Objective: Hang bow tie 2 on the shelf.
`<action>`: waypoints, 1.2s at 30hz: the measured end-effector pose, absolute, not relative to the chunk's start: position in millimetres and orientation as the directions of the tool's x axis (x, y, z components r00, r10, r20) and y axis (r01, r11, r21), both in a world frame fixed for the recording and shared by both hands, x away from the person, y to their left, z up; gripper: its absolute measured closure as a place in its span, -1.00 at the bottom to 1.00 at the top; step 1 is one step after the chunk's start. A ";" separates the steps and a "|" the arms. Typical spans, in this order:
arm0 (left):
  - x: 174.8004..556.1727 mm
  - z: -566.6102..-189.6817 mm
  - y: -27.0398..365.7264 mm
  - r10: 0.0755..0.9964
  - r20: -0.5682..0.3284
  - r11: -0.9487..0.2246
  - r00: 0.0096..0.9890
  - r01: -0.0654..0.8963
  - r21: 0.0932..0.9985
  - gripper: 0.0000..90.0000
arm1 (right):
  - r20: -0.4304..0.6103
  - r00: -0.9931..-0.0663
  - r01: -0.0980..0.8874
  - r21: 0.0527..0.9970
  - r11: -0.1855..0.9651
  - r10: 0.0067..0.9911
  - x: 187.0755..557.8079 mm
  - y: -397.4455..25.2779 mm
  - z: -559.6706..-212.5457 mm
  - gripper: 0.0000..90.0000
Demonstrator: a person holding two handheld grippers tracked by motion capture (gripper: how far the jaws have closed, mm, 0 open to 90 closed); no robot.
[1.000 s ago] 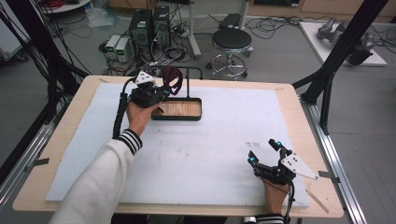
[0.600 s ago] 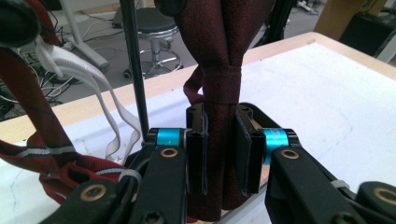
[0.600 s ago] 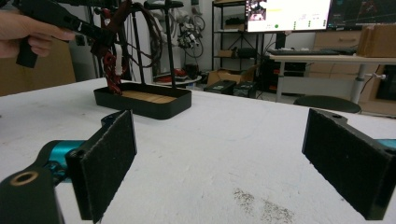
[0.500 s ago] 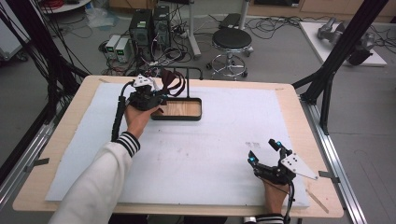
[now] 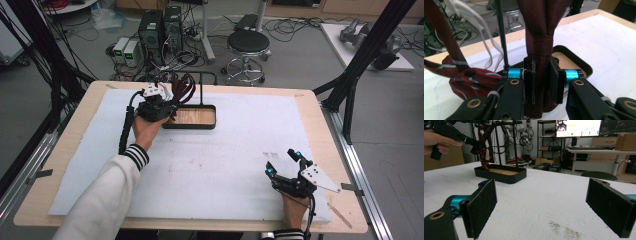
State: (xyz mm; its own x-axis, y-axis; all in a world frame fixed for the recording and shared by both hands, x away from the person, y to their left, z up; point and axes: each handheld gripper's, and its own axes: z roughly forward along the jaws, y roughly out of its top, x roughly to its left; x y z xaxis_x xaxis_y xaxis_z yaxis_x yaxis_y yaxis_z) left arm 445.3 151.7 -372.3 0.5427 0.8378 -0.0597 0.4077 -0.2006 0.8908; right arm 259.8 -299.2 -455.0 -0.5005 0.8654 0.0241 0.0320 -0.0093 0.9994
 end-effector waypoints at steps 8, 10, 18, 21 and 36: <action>449.5 -376.0 151.6 0.851 -0.046 -0.213 0.523 0.424 0.880 0.71 | 0.026 -0.499 0.035 0.999 -0.010 0.866 259.7 -299.3 -455.0 -0.80; 449.9 -376.4 152.3 0.852 -0.048 -0.213 0.522 0.429 0.878 0.70 | 0.025 -0.499 0.034 0.999 -0.009 0.867 259.7 -299.3 -455.0 -0.80; 448.6 -375.0 153.5 0.850 -0.036 -0.229 0.526 0.429 0.874 0.49 | 0.024 -0.499 0.034 0.999 -0.008 0.866 259.7 -299.3 -455.0 -0.80; 448.2 -375.1 152.9 0.844 -0.027 -0.241 0.536 0.423 0.874 0.21 | 0.024 -0.500 0.033 0.999 -0.009 0.866 259.7 -299.2 -455.0 -0.80; 420.7 -357.3 158.3 0.740 0.033 -0.295 0.671 0.280 0.914 -0.56 | 0.025 -0.503 0.030 0.999 -0.011 0.864 259.2 -299.4 -455.1 -0.80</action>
